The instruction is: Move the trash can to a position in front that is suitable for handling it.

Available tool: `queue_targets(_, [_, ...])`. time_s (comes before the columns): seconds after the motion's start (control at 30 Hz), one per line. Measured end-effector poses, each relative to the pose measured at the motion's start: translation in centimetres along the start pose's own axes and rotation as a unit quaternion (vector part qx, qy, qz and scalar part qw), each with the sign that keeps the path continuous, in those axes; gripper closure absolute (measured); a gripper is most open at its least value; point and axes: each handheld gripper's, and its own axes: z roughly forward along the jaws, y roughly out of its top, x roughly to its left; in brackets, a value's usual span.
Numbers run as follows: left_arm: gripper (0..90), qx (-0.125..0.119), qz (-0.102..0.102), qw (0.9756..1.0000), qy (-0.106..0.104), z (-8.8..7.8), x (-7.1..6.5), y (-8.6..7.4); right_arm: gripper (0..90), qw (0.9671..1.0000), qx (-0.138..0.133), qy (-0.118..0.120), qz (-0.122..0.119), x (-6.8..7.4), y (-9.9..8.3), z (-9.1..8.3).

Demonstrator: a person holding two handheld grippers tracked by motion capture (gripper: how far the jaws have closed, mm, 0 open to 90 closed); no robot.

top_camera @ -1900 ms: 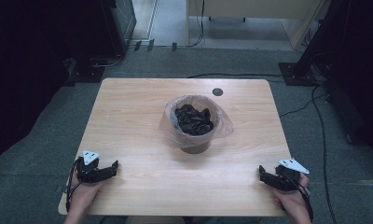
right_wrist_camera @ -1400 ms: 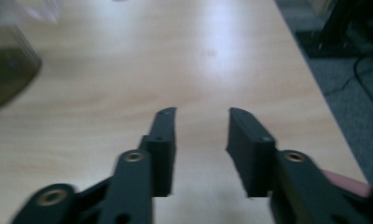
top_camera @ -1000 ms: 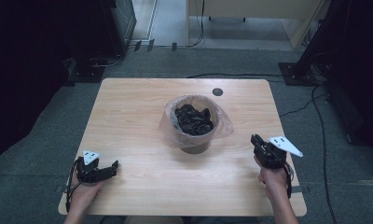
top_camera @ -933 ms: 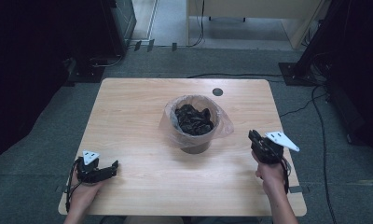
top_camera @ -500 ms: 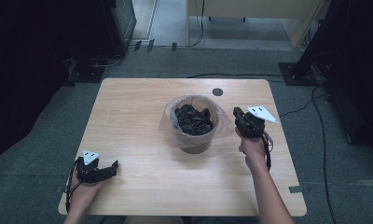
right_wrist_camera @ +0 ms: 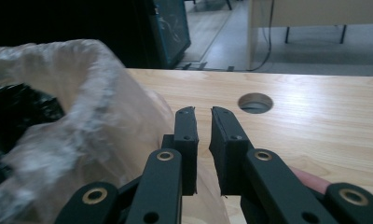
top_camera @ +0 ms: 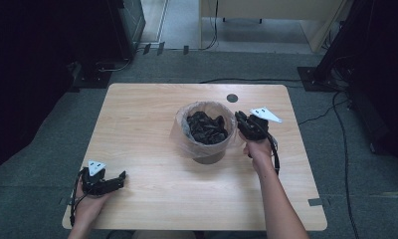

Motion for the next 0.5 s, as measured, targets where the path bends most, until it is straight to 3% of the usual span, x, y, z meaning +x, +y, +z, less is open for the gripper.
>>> queue_targets(0.13, [12.6, 0.000, -0.002, 1.0000, 0.001, 0.0, 0.1, 0.1, 82.3, 0.9999, 0.004, 0.009, -0.011, 0.6, -0.5, 0.3])
queue_targets(0.3, [13.9, -0.014, -0.021, 0.9997, 0.001, 0.0, 0.0, 0.7, 81.8, 0.9997, 0.016, 0.014, 0.008, 0.6, -1.1, 0.6])
queue_targets(0.5, [13.9, -0.029, -0.012, 0.9993, -0.021, 0.3, -1.8, 2.6, 81.6, 0.9995, 0.018, 0.018, 0.020, 0.6, -1.8, 0.8])
